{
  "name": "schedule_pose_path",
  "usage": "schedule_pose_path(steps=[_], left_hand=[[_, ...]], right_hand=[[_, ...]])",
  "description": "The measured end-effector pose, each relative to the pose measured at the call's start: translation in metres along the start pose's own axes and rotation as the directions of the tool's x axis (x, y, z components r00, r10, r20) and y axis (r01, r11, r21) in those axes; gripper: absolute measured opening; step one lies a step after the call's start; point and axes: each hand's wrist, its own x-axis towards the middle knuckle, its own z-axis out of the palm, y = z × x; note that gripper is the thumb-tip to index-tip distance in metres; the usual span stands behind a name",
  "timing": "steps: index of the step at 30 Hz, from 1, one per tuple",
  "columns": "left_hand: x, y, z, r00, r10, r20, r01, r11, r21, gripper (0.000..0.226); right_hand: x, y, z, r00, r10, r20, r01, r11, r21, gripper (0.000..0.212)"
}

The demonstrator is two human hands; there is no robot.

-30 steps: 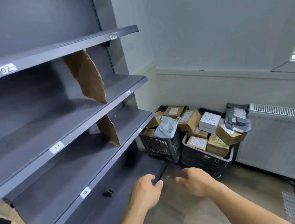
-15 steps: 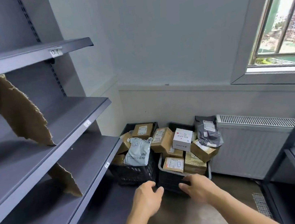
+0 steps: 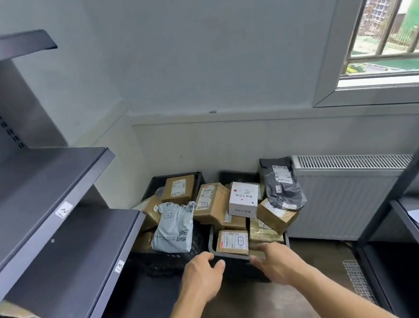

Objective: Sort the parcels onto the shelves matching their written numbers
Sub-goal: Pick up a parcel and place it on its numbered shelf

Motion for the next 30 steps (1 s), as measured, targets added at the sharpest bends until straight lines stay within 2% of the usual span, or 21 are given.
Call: schedule_pose_path(steps=[7,13,15,22,30], left_hand=[[0.087,0.035,0.000,0.998,-0.059,0.019,0.059,0.998,0.005,0.046],[0.154,0.048,-0.002,0.992,-0.129,-0.004,0.129,0.992,-0.007,0.050],[0.171,0.048,-0.002,0.987,-0.162,0.015,0.162,0.987,-0.002,0.050],[0.245,0.040,0.000,0.976,-0.205,0.077,0.202,0.978,0.051,0.051],[0.346,0.009,-0.004,0.973,-0.186,0.136,0.164,0.974,0.157,0.049]], right_hand=[[0.100,0.003,-0.027,0.998,-0.010,0.063,0.010,1.000,0.004,0.061],[0.177,0.004,-0.043,0.993,-0.048,0.104,0.050,0.999,-0.013,0.050],[0.196,0.002,-0.043,0.991,-0.054,0.124,0.055,0.999,-0.004,0.044],[0.258,-0.010,-0.032,0.984,-0.051,0.170,0.045,0.998,0.037,0.048],[0.332,-0.032,0.006,0.984,0.040,0.173,-0.053,0.996,0.076,0.059]])
